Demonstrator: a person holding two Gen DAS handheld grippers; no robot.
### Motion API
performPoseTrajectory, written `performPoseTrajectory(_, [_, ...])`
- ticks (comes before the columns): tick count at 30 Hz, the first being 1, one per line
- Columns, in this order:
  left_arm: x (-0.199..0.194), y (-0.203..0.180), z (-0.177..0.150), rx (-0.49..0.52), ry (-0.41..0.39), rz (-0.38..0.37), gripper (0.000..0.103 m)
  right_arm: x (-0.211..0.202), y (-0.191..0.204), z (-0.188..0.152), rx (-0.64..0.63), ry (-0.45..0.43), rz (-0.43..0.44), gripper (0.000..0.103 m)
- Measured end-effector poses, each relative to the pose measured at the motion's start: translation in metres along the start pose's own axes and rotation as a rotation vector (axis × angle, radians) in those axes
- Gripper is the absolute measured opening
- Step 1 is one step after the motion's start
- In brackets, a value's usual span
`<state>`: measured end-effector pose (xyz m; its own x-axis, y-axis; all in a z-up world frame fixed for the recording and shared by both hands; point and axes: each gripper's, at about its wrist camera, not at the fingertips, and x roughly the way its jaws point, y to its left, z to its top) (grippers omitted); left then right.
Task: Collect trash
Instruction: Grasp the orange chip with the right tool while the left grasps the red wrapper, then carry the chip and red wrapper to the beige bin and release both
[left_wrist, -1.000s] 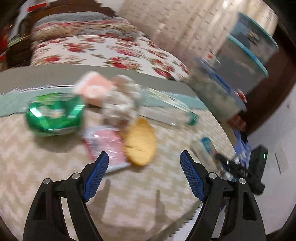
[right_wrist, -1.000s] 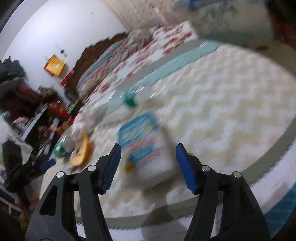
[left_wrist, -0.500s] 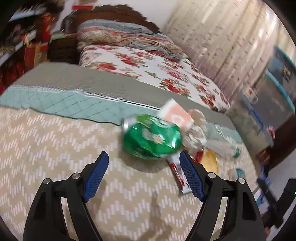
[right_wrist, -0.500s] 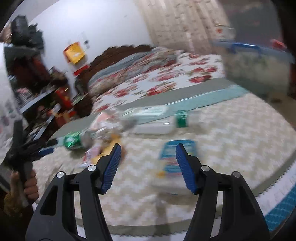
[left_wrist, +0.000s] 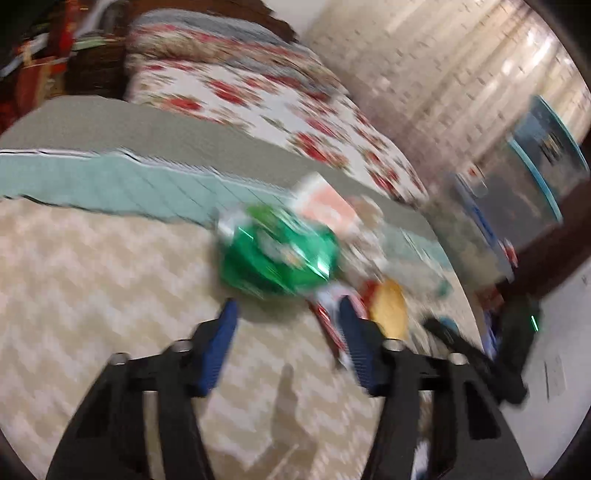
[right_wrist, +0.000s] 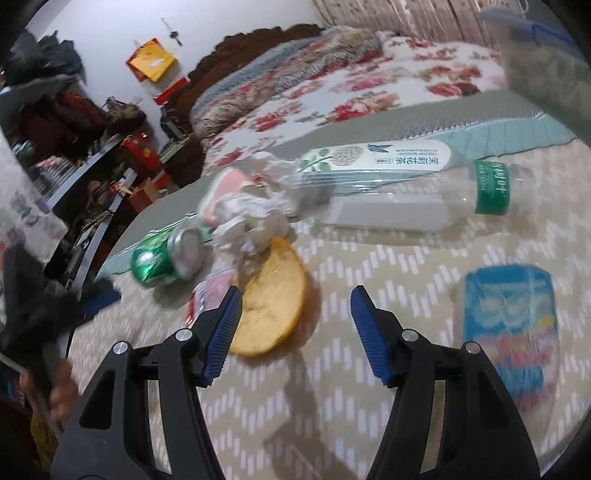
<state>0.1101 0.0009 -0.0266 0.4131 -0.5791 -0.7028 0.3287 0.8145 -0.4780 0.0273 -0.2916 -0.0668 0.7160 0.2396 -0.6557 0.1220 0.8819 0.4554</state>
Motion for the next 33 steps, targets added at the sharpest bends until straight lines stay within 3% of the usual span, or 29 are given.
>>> performPoseTrajectory(3, [0.023,-0.019,-0.016,0.037,0.074,-0.044,0.04,0.019,0.0,0.007,-0.017,0.035,-0.02,0.061])
performPoseTrajectory(4, [0.031,-0.023,-0.018,0.044,0.091,-0.038,0.04,0.025,0.003,0.007,-0.027,0.05,-0.014,0.052])
performPoseTrajectory(5, [0.043,-0.029,-0.021,0.05,0.122,-0.029,0.04,0.03,0.005,0.007,-0.036,0.064,-0.011,0.033])
performPoseTrajectory(6, [0.049,-0.031,-0.023,0.052,0.136,-0.029,0.04,0.038,0.009,0.004,-0.051,0.097,-0.007,0.026])
performPoseTrajectory(8, [0.063,-0.035,-0.025,0.054,0.16,-0.021,0.04,0.035,0.013,-0.002,-0.071,0.079,-0.018,0.01])
performPoseTrajectory(10, [0.069,-0.038,-0.025,0.063,0.153,0.001,0.041,0.023,0.015,-0.008,-0.078,0.048,0.0,0.008])
performPoseTrajectory(13, [0.075,-0.042,-0.023,0.074,0.15,0.018,0.041,0.0,0.014,-0.013,-0.096,-0.036,-0.052,0.008])
performPoseTrajectory(17, [0.082,-0.045,-0.017,0.052,0.144,0.013,0.039,-0.012,0.011,-0.01,-0.095,-0.072,-0.077,0.008])
performPoseTrajectory(19, [0.088,-0.049,-0.016,0.048,0.154,0.026,0.012,-0.009,0.01,-0.011,-0.088,-0.057,-0.069,0.008])
performPoseTrajectory(20, [0.095,-0.049,-0.017,0.04,0.178,0.026,0.004,-0.008,0.01,-0.012,-0.082,-0.048,-0.062,0.008])
performPoseTrajectory(24, [0.083,-0.06,-0.023,0.07,0.123,0.067,0.002,-0.014,0.008,-0.014,-0.061,-0.049,-0.03,0.008])
performPoseTrajectory(30, [0.032,-0.071,-0.028,0.093,0.043,-0.047,0.002,-0.056,-0.005,-0.015,-0.005,-0.129,0.017,0.008])
performPoseTrajectory(33, [0.02,-0.082,-0.028,0.102,0.042,-0.102,0.002,-0.084,-0.021,-0.018,0.043,-0.185,0.033,0.008])
